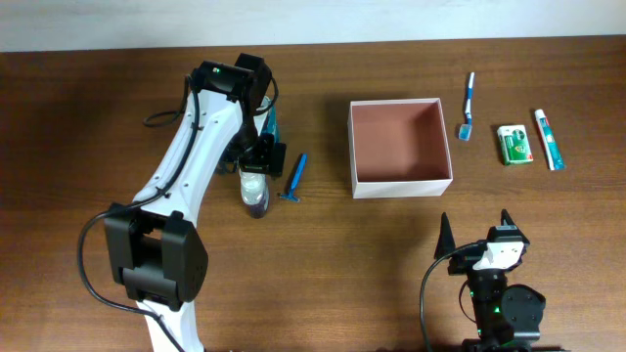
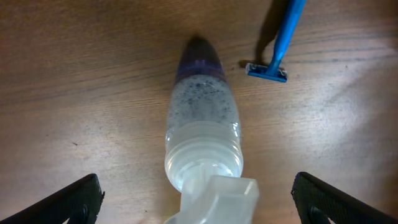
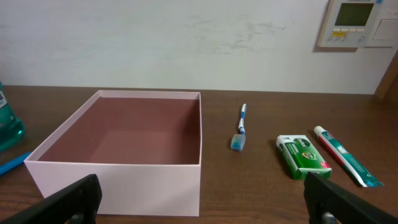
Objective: Pack container
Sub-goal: 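Lower the left gripper and close it on the soap bottle, then lift the soap bottle with the left gripper over the pink box, then lower the soap bottle into the box and open the left gripper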
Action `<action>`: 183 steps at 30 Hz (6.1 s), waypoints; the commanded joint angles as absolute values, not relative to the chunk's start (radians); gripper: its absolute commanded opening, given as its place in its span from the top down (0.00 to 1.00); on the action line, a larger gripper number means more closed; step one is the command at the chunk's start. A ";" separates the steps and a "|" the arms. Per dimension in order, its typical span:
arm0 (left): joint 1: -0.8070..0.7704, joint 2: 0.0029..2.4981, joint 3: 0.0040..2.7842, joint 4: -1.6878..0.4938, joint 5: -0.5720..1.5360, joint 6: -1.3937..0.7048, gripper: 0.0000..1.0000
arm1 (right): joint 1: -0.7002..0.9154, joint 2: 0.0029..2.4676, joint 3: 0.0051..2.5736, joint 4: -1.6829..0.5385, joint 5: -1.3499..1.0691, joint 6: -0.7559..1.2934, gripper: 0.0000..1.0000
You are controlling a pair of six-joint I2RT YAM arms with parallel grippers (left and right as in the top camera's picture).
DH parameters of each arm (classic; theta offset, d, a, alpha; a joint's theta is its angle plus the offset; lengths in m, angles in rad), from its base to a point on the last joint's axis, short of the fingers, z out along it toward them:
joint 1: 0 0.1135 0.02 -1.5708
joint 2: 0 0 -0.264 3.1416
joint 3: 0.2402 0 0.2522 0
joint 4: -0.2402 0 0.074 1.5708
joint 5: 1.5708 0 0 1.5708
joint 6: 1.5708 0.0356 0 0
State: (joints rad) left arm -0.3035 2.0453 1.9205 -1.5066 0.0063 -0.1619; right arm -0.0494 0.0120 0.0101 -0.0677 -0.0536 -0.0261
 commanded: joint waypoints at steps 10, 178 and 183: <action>-0.300 2.049 1.916 -1.503 0.030 -0.104 0.16 | -0.039 0.004 0.006 -0.073 -0.052 -0.022 0.01; -0.607 2.504 2.664 -1.040 0.056 -0.352 0.65 | -0.039 0.004 0.006 -0.073 -0.052 -0.022 0.01; -0.607 2.504 2.664 -1.051 0.018 -0.356 0.65 | -0.039 0.004 0.006 -0.073 -0.052 -0.022 0.01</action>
